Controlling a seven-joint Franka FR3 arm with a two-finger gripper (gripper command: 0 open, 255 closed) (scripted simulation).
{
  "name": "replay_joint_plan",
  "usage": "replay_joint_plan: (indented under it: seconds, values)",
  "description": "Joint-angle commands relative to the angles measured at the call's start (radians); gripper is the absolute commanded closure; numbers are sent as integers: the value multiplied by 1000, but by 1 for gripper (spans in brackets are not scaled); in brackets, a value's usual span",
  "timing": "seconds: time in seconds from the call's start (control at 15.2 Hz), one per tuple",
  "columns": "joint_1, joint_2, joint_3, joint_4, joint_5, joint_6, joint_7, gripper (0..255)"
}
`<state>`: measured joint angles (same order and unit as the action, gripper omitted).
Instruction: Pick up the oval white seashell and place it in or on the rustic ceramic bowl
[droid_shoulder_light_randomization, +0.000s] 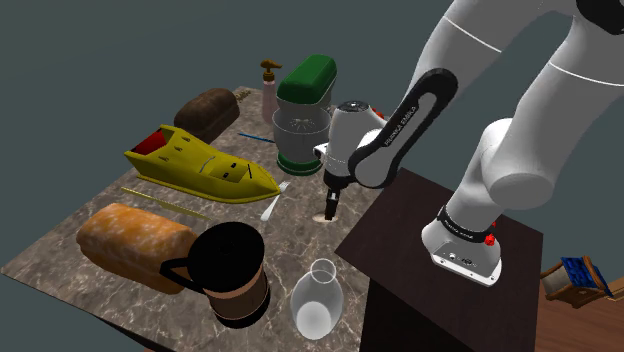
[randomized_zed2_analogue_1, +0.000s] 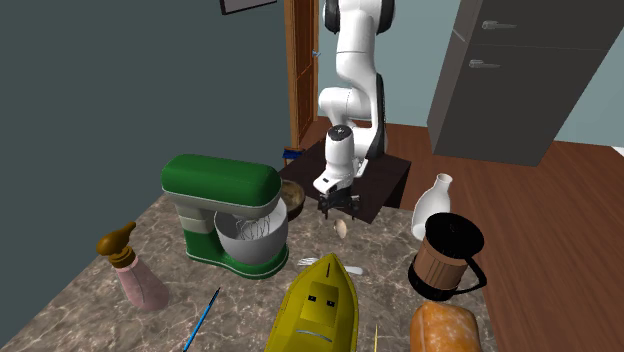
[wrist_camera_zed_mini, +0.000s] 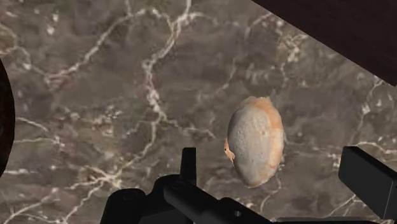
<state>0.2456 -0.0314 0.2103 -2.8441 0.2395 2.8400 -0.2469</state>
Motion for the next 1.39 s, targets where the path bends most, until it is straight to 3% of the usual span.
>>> replay_joint_plan:
  seconds: [0.0, 0.33, 0.86, 0.92, 1.32]
  values:
    - [3, 54, 3, 9, -5, 47, 3, 0]
    - [8, 173, 0, 27, -15, 149, 7, 0]
    - [9, 173, -1, 27, -14, 149, 7, 0]
    - [9, 173, -1, 27, -14, 149, 7, 255]
    - [10, 172, -1, 26, -14, 149, 8, 255]
